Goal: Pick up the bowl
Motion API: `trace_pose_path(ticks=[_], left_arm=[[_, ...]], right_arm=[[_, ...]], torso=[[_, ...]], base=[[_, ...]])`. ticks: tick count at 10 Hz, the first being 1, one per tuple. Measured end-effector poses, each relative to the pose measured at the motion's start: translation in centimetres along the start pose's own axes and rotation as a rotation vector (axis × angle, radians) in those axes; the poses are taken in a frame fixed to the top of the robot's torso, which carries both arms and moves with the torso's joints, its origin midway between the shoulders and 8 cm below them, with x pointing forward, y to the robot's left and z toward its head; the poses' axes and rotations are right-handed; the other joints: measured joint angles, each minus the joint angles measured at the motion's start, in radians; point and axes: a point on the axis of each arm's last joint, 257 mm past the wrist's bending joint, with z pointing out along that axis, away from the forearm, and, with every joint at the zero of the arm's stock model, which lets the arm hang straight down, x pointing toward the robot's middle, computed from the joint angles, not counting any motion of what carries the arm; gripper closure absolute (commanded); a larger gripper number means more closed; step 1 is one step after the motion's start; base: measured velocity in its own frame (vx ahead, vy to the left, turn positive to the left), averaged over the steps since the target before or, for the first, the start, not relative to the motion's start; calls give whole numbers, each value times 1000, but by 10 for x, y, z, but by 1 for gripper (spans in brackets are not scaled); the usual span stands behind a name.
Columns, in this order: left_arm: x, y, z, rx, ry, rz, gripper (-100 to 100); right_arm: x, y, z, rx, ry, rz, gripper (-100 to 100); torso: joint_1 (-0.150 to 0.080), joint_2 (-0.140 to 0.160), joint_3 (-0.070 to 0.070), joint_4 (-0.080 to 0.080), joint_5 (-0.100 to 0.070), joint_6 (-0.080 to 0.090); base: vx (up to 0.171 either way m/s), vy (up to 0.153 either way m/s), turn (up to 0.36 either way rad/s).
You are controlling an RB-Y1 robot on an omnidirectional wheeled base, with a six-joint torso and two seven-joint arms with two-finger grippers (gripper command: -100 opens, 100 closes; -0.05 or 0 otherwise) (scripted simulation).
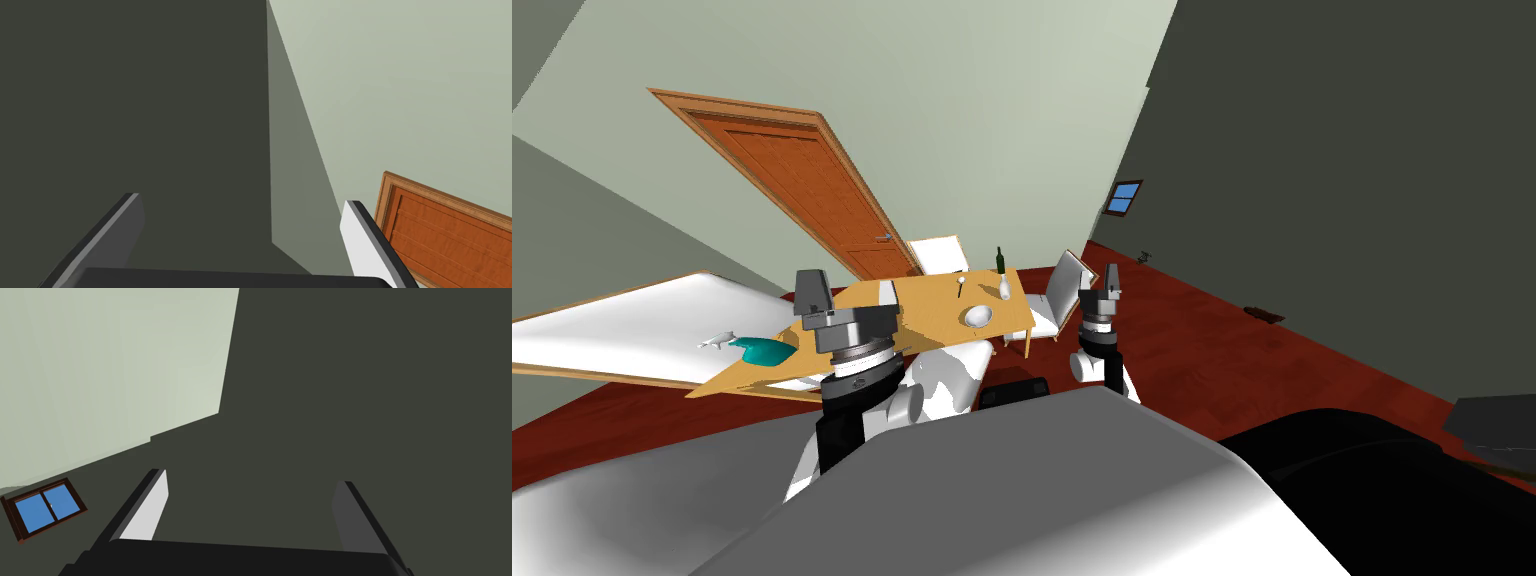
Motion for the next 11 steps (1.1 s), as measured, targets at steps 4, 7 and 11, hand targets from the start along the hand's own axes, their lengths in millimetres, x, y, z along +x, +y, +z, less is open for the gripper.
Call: trace_pose_path(ticks=[4, 7, 11], left_arm=[[14, 21, -1, -57, 85, -1, -100], [22, 55, -3, -154, 132, -22, -100], [19, 92, -9, -263, 137, -48, -100]], right_arm=[[0, 0, 0, 0, 0, 0, 0], [0, 0, 0, 0, 0, 0, 0], [0, 0, 0, 0, 0, 0, 0]], torso=[[-2, 1, 1, 0, 0, 0], [-5, 3, 2, 1, -1, 0], [-3, 2, 1, 1, -1, 0]], base=[[-21, -29, 20], [-50, -62, 36], [-38, -40, 29]])
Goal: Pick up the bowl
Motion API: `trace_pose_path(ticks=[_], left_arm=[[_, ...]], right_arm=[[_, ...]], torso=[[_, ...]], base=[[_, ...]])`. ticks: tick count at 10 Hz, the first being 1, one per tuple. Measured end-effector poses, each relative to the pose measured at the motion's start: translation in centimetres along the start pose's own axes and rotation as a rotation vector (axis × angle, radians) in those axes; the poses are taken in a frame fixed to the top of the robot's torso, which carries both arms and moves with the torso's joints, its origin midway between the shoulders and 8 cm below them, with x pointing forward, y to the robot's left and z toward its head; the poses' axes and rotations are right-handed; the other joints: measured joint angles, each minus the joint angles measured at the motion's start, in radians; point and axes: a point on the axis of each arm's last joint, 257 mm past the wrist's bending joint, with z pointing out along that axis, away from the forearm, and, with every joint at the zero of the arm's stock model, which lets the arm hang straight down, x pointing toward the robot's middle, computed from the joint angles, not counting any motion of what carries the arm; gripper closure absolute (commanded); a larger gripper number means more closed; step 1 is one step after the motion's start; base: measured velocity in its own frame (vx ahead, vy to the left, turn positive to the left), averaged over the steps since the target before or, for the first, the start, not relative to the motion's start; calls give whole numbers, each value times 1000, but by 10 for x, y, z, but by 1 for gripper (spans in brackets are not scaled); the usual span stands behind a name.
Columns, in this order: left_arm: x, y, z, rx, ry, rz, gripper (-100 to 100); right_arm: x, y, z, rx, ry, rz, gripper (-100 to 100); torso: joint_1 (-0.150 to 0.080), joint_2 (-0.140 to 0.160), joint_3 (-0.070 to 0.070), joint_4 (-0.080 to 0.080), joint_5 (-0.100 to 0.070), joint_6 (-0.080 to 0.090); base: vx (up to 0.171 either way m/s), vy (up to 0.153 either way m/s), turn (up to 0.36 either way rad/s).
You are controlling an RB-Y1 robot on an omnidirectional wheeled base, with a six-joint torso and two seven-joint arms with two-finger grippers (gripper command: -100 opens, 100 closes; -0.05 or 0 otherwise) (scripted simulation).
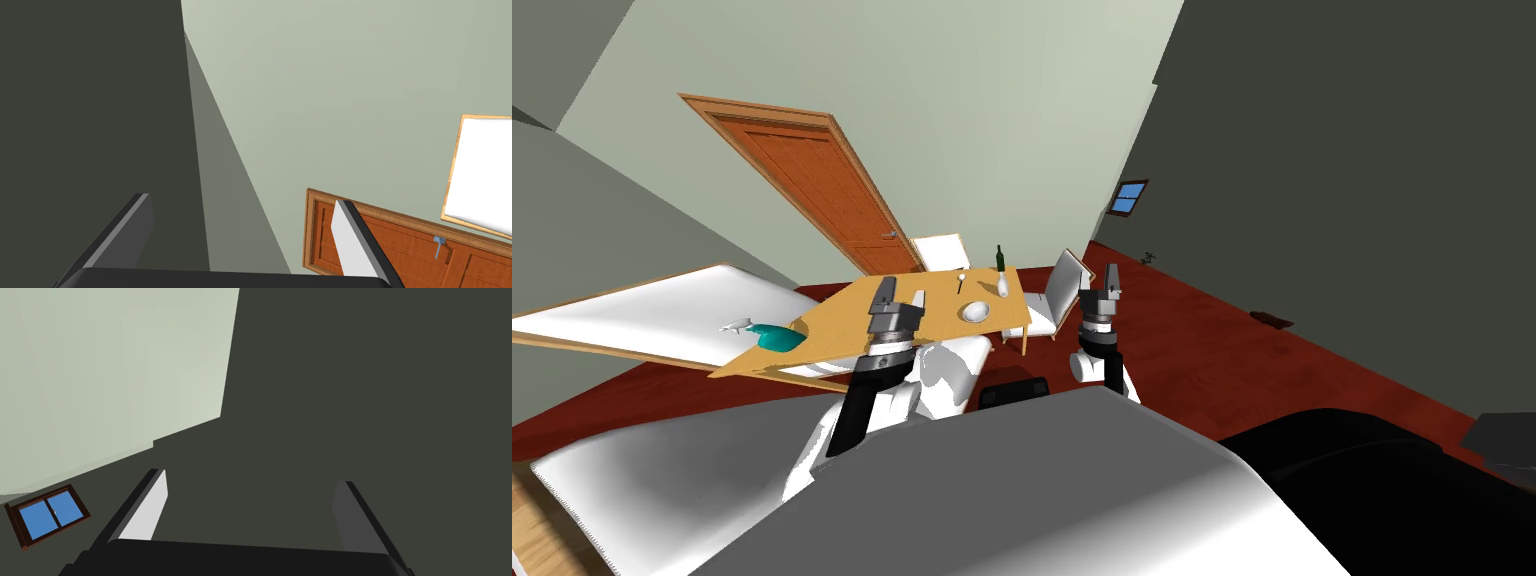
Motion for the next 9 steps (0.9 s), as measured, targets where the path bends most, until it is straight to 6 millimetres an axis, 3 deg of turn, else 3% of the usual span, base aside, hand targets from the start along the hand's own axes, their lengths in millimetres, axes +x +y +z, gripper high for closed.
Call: trace_pose_path(ticks=[9], left_arm=[[-7, 97, 1, -278, -39, -119, -100]], right_arm=[[0, 0, 0, 0, 0, 0, 0]], torso=[[-1, 0, 0, 0, 0, 0]], base=[[-51, -58, 36]])
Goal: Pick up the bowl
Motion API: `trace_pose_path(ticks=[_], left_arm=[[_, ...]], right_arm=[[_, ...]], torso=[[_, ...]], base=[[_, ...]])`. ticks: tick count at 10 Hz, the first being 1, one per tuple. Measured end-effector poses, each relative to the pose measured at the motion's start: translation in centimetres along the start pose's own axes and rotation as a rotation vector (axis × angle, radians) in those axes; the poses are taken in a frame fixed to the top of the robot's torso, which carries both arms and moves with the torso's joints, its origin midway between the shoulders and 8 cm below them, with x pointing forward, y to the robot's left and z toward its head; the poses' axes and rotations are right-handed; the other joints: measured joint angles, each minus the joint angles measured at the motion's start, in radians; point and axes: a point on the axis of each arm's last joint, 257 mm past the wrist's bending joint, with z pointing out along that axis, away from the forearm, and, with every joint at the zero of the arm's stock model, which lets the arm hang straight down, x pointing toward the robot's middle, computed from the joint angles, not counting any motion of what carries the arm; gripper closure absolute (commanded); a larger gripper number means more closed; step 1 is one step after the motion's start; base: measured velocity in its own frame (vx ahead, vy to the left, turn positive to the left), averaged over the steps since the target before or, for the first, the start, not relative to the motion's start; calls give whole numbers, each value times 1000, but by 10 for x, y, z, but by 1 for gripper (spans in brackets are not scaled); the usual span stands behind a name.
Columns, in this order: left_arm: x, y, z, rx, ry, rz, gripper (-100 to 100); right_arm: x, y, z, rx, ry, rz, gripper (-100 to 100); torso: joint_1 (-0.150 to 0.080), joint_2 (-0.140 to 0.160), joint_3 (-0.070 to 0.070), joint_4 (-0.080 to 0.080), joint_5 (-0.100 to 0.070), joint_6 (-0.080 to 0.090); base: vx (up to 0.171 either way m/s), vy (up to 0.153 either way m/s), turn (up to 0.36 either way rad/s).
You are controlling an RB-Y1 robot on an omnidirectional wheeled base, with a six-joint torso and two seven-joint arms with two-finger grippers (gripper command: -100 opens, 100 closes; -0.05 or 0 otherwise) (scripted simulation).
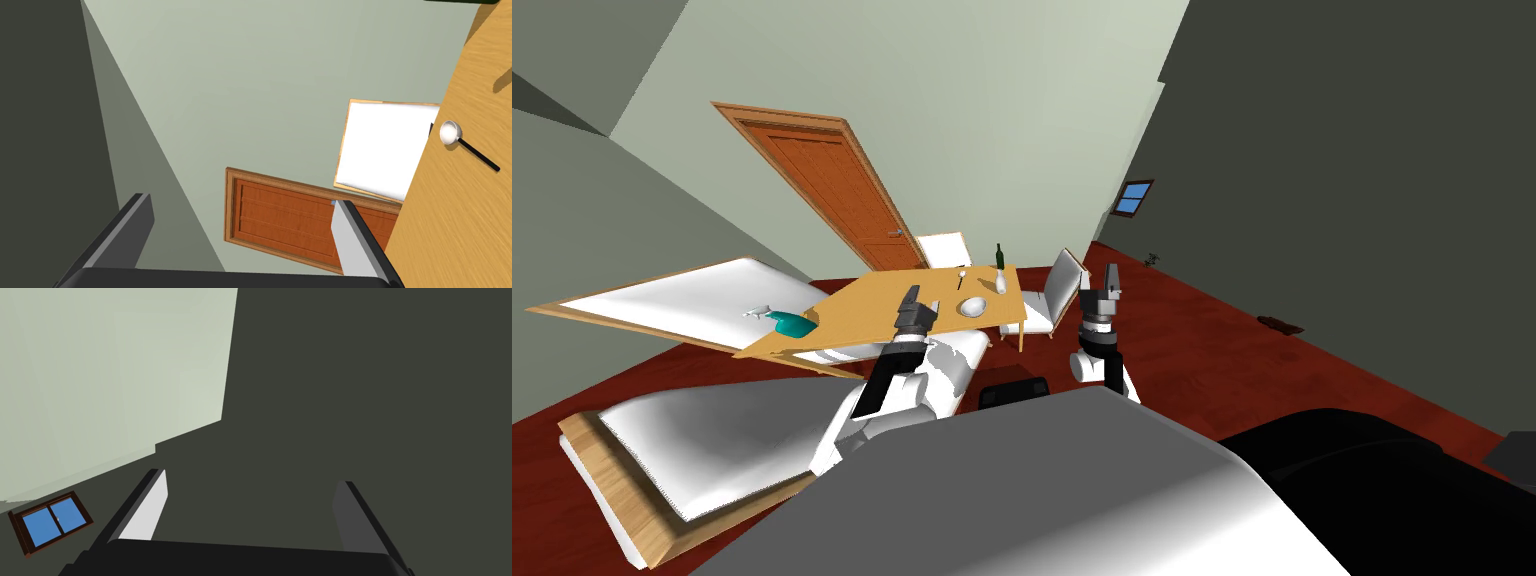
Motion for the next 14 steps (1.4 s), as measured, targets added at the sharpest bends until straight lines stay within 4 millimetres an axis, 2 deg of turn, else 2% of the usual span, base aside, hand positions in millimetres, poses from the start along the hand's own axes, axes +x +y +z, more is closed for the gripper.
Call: trace_pose_path(ticks=[3, 9, 10, 14], left_arm=[[-3, 32, 7, -87, -19, -40, -100], [-10, 89, 9, -261, -60, -121, -100], [-12, 103, 7, -299, -68, -136, -100], [-9, 140, 6, -408, -90, -179, -100]], right_arm=[[0, 0, 0, 0, 0, 0, 0], [0, 0, 0, 0, 0, 0, 0], [0, 0, 0, 0, 0, 0, 0], [0, 0, 0, 0, 0, 0, 0]], torso=[[0, -1, 0, 0, 0, 0], [2, -2, -1, 0, 0, 0], [2, -2, -1, 0, 0, 0], [3, -4, -2, -1, 0, 0]], base=[[-41, -52, 33], [-29, -38, 21], [-18, -26, 13], [-3, -21, 7]])
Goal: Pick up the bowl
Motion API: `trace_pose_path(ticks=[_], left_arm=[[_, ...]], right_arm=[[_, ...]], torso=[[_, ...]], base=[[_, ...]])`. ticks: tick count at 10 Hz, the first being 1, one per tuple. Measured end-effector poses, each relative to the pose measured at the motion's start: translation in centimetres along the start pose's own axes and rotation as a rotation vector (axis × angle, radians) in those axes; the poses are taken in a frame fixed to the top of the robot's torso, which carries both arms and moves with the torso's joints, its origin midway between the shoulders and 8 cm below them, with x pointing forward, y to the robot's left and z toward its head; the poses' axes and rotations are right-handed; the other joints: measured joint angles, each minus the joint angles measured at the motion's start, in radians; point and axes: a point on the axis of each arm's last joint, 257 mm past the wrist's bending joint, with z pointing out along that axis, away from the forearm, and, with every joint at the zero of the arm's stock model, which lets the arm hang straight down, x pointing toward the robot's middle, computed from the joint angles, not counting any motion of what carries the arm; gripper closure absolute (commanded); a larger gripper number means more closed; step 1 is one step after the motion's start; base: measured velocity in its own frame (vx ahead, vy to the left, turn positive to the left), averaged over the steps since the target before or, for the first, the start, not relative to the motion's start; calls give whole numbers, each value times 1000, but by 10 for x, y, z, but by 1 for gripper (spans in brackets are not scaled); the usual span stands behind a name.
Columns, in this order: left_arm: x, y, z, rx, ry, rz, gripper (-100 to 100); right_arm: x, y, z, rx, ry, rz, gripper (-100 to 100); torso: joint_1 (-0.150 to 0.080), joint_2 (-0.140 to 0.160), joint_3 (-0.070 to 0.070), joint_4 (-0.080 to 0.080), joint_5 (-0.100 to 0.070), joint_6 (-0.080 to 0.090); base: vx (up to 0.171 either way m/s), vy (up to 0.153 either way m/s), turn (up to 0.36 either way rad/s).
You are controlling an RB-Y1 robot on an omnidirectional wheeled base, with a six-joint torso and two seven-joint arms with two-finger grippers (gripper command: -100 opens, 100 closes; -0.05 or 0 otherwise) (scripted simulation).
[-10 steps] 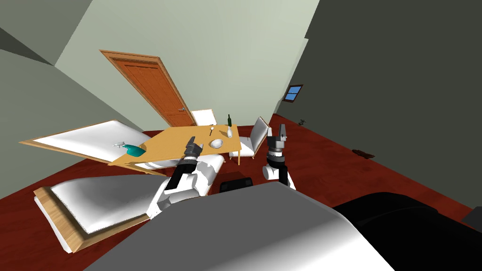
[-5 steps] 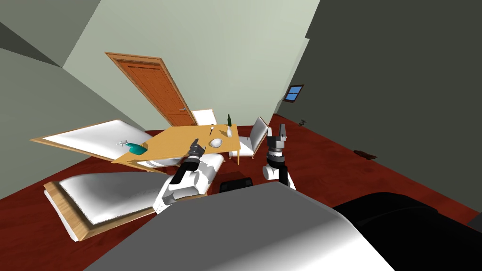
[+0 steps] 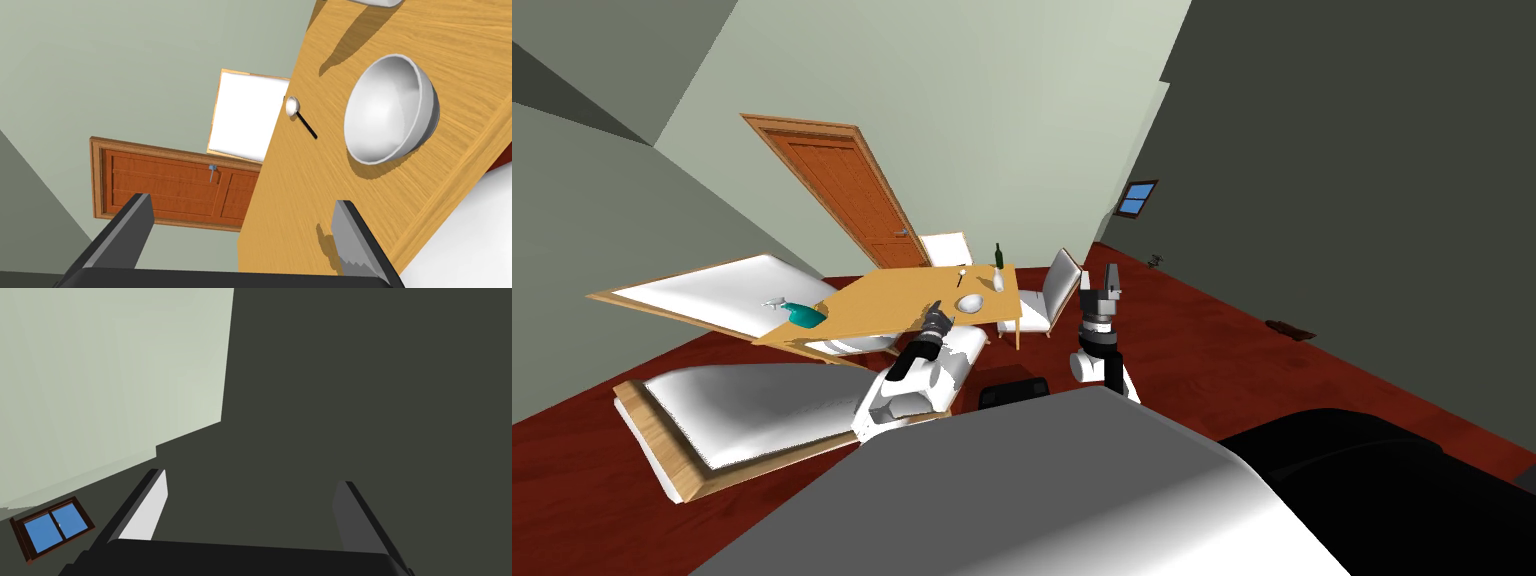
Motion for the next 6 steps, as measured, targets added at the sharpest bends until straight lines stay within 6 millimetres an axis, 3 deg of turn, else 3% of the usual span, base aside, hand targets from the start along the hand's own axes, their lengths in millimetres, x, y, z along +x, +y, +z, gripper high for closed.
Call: trace_pose_path(ticks=[6], left_arm=[[-4, 48, 13, -159, -33, -44, -100]], right_arm=[[0, 0, 0, 0, 0, 0, 0]], torso=[[2, -2, -1, 0, 0, 0]], base=[[26, -1, -13]])
